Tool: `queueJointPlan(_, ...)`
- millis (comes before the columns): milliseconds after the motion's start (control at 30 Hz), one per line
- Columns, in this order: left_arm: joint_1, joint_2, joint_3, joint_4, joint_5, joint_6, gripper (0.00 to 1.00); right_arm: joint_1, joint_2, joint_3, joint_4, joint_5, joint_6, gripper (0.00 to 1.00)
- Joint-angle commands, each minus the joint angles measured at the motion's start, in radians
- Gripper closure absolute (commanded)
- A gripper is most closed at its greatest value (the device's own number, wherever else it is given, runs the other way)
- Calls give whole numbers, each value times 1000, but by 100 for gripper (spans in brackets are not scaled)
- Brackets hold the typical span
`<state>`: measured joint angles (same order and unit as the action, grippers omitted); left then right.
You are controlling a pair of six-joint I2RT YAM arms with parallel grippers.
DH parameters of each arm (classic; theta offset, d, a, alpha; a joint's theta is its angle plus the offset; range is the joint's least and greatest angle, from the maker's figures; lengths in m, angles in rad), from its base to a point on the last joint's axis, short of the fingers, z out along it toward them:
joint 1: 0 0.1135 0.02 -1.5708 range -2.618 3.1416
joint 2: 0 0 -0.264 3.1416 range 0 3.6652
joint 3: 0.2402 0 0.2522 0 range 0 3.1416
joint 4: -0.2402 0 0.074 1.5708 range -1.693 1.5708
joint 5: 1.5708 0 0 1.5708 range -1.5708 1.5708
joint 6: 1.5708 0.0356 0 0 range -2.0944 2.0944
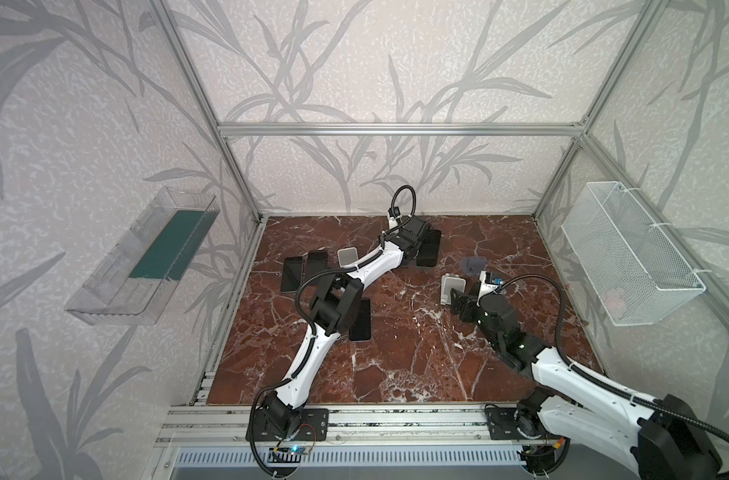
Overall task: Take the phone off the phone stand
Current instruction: 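Lift the teal-edged phone up off its dark round stand with the left gripper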
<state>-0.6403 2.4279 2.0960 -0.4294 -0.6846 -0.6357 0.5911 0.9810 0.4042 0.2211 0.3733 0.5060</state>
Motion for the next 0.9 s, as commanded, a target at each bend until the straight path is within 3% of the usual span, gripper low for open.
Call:
queueJointPlan(0, 5, -27, -47, 5, -10, 33, 28, 3, -13, -7, 23, 0, 6, 6)
queueJointPlan(267, 10, -106, -139, 77, 56, 89, 34, 2, -5, -4, 21, -5, 9, 6)
queueJointPlan(567, 8, -240, -232, 142, 253, 194, 41, 4, 2, -4, 24, -5, 6, 6)
queueJointPlan(867, 8, -322, -280, 118, 304, 213, 42, 4, 2, -7, 26, 0, 6, 6)
